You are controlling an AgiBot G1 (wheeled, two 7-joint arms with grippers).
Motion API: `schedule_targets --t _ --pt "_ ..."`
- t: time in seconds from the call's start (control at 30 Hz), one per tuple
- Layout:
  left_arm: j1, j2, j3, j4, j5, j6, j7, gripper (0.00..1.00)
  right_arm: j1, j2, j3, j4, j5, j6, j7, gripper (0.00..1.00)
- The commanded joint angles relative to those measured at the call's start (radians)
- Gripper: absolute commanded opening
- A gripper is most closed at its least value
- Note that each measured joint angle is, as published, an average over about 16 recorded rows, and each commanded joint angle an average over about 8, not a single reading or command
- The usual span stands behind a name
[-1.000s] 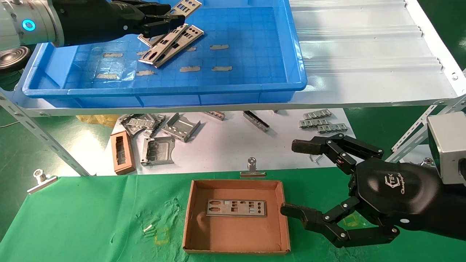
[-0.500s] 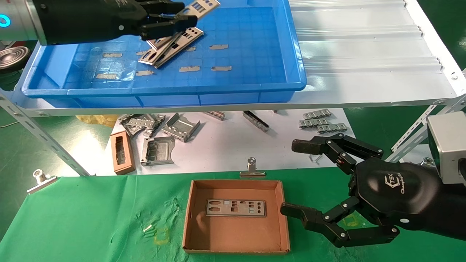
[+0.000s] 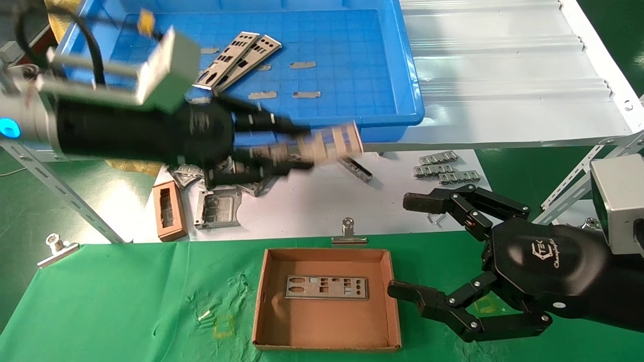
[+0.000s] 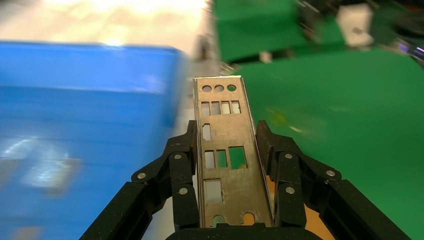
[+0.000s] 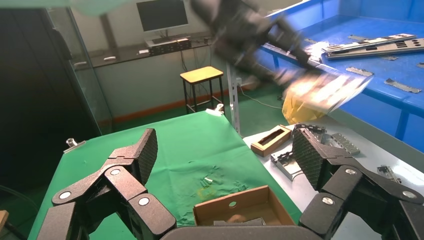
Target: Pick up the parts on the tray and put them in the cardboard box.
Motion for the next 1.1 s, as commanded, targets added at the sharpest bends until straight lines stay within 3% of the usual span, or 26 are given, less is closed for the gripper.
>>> schedule_targets --t 0.03,0.13,0.23,0.7,0.73,0.97,1.0,1.1 --pt "0.061 -0.027 0.04 -0.124 -0.046 0.003 -0.017 0.0 0.0 0.0 0.0 0.0 0.0 0.0 0.0 1.0" --pt "0.138 -0.056 0.122 -0.226 -0.09 -0.01 -0.012 0.0 0.0 0.0 0.0 0.0 0.0 0.0 0.0 1.0" --pt "0.197 -0.053 0.178 -0.236 -0.1 -0.036 0.02 0.0 0.0 0.0 0.0 0.0 0.0 0.0 0.0 1.0" --pt "0.311 0.13 0.242 0.005 -0.003 -0.233 0.257 0.0 0.0 0.0 0.0 0.0 0.0 0.0 0.0 1.0" --pt "0.312 0.14 0.245 0.019 0.002 -0.239 0.272 0.05 0.0 0.0 0.0 0.0 0.0 0.0 0.0 1.0" --pt "0.308 0.183 0.25 0.093 0.026 -0.289 0.387 0.92 0.0 0.0 0.0 0.0 0.0 0.0 0.0 1.0" --pt "0.308 0.187 0.25 0.101 0.028 -0.297 0.404 1.0 0.0 0.0 0.0 0.0 0.0 0.0 0.0 1.0" --pt "0.308 0.198 0.249 0.125 0.032 -0.312 0.444 1.0 0.0 0.0 0.0 0.0 0.0 0.0 0.0 1.0"
